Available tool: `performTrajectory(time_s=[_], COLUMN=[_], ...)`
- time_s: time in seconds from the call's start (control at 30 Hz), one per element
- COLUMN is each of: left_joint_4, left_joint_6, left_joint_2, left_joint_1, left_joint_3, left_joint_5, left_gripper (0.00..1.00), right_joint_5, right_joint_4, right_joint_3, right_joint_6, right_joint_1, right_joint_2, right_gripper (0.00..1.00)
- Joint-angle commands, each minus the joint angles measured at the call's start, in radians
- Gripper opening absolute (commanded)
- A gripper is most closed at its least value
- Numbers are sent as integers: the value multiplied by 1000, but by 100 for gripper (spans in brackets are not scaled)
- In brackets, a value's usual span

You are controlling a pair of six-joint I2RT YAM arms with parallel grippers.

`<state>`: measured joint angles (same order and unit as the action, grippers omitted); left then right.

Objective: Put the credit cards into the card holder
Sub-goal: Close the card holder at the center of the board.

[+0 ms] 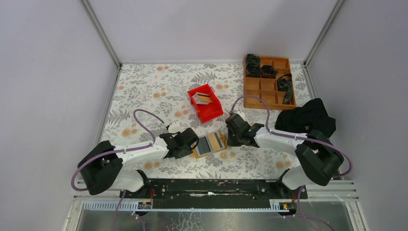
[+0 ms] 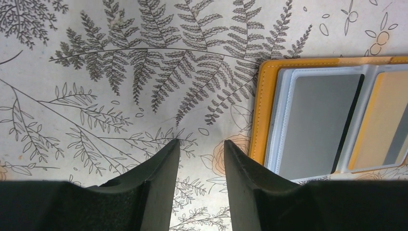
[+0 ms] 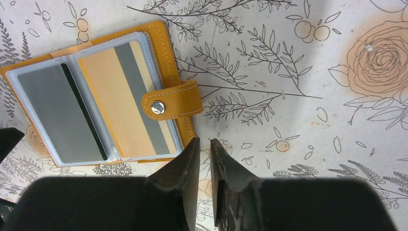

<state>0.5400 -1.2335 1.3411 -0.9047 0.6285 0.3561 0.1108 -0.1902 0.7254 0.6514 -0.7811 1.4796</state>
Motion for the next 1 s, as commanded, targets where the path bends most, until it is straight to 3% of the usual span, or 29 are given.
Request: performTrajectory(time_s=[0.0,0.73,0.97], left_joint_4=[-47,-141,-150], left_joint_6=[18,18,13], left_joint_2=[42,61,25], left_joint_1=[-8,-19,-19], left_joint_3=[4,-36,-68], left_joint_5=[-12,-25,-19], left_gripper=[46,47,47], right_joint_5=[43,37,6], right_joint_4=[-28,-1,16], right_joint_3=[49,75,66], right_joint_6=[-35,-77,-66], right_joint_1=[-11,-12,-12], right_joint_2=[-40,44,22], right_gripper=[21,28,34])
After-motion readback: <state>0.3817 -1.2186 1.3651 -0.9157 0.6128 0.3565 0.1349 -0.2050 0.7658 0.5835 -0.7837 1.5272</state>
